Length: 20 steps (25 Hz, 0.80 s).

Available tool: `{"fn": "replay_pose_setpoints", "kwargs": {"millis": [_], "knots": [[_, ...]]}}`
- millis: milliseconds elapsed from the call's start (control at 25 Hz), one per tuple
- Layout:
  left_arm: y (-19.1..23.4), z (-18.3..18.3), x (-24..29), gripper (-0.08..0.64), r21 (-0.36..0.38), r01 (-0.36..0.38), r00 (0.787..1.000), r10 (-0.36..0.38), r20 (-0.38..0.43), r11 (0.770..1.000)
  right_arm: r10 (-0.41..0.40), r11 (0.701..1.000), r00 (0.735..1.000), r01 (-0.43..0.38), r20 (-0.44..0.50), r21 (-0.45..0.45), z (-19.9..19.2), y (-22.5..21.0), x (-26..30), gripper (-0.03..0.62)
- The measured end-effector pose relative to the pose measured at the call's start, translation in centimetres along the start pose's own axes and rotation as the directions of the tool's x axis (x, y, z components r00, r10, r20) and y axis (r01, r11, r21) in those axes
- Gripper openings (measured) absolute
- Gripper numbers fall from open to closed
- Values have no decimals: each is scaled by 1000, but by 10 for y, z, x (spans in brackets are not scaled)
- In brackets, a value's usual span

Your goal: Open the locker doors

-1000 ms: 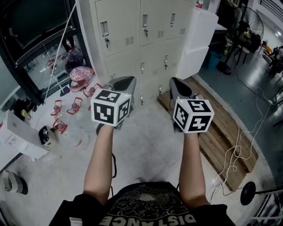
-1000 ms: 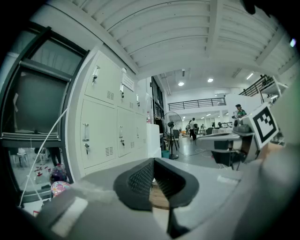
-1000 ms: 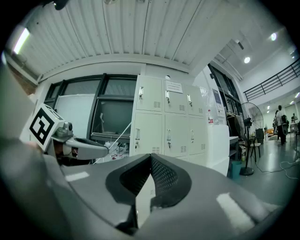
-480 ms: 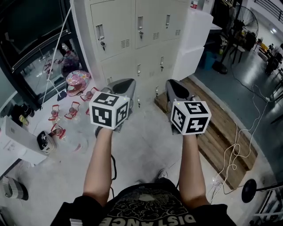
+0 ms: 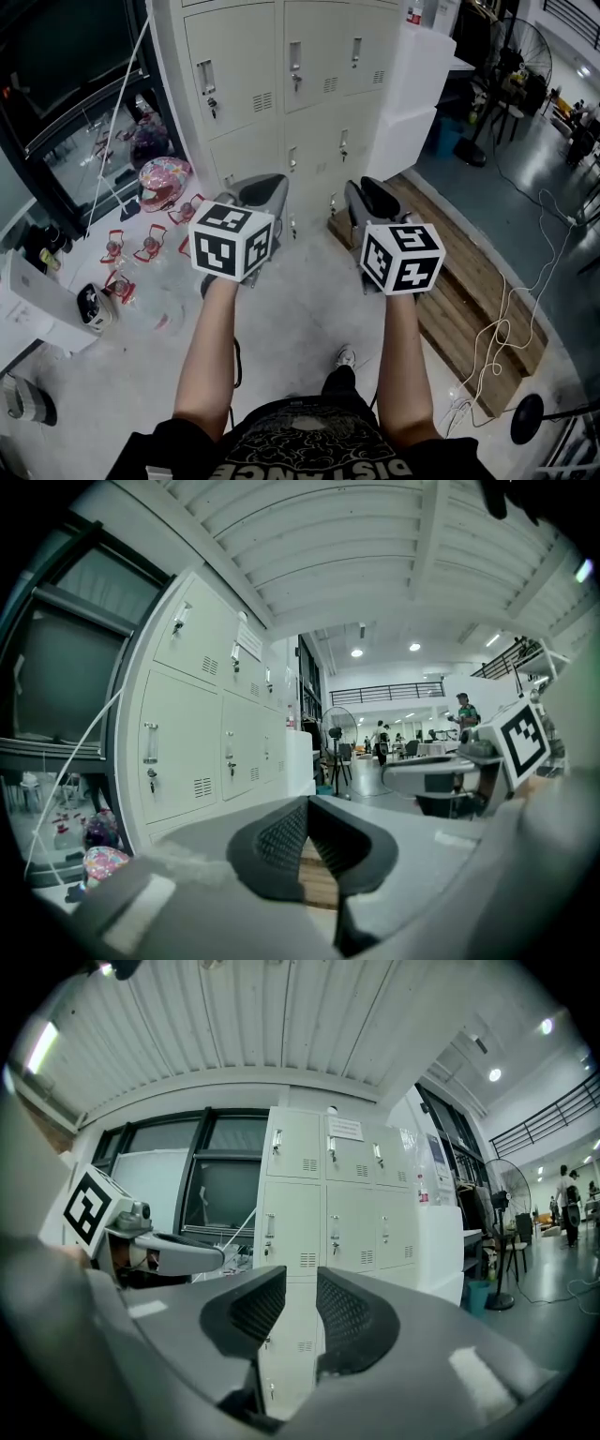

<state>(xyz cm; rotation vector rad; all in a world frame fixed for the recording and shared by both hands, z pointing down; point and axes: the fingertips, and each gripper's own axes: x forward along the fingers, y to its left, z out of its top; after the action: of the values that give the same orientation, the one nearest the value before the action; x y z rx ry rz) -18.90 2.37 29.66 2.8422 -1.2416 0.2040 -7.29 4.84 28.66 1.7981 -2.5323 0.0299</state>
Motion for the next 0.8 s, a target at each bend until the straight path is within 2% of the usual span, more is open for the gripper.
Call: {"fn": "replay_pose_setpoints", "kwargs": {"millis": [520,800], "knots": [[26,26,102,0,6,-98,995,98,-3,995,92,996,996,-92,9,23,8,-85,75,167],[33,34,155,0,20,-149,988,150,-21,989,114,993,993,-114,12,35,14,-136,105,192]]}}
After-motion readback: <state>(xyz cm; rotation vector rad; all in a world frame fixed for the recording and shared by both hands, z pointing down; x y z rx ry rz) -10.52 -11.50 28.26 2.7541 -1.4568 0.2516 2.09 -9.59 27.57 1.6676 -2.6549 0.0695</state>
